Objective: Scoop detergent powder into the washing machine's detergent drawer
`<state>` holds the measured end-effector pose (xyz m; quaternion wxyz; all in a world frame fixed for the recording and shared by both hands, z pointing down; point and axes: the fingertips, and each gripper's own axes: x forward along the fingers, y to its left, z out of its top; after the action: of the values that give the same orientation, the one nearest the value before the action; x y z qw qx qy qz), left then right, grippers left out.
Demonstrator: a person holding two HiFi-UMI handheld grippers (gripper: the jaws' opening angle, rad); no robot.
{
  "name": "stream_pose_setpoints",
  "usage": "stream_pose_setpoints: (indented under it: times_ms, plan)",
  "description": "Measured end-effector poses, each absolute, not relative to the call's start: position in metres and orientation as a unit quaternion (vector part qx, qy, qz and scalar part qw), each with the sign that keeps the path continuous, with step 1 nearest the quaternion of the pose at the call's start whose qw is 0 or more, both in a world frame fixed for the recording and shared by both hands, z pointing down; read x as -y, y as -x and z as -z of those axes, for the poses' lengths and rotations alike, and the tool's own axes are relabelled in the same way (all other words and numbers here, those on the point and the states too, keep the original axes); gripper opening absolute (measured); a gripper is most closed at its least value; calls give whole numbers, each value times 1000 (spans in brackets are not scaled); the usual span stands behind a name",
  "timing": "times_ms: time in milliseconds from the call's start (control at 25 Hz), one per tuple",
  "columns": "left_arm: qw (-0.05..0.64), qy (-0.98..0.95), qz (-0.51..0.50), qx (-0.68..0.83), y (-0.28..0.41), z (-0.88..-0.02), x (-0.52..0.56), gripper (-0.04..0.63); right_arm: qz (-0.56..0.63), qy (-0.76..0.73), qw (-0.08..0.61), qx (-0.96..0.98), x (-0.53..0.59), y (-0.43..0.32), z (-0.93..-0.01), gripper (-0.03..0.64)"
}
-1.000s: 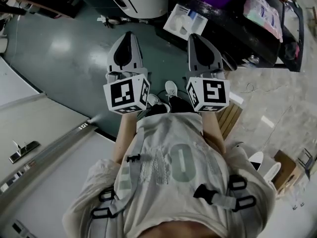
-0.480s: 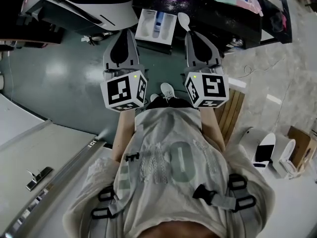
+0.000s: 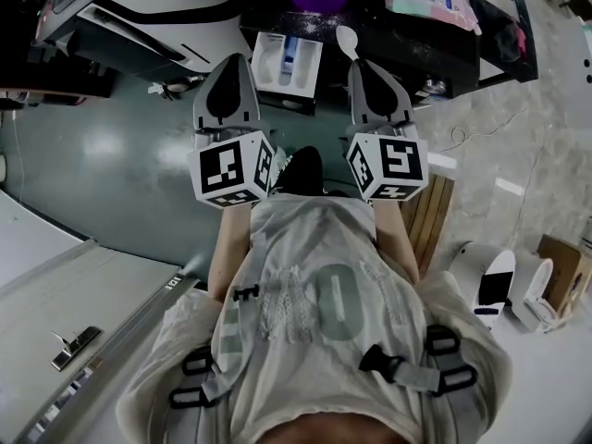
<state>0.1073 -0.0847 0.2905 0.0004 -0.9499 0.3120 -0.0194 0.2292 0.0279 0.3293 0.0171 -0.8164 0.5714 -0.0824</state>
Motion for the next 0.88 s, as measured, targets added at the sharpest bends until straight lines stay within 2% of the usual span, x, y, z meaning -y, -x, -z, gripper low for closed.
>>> stream_pose_setpoints:
  times_ms: [880]
  plan:
    - [2,969,-11,-247,-197,-254,182,20,55,869,18,-491,26,-308,-299,11]
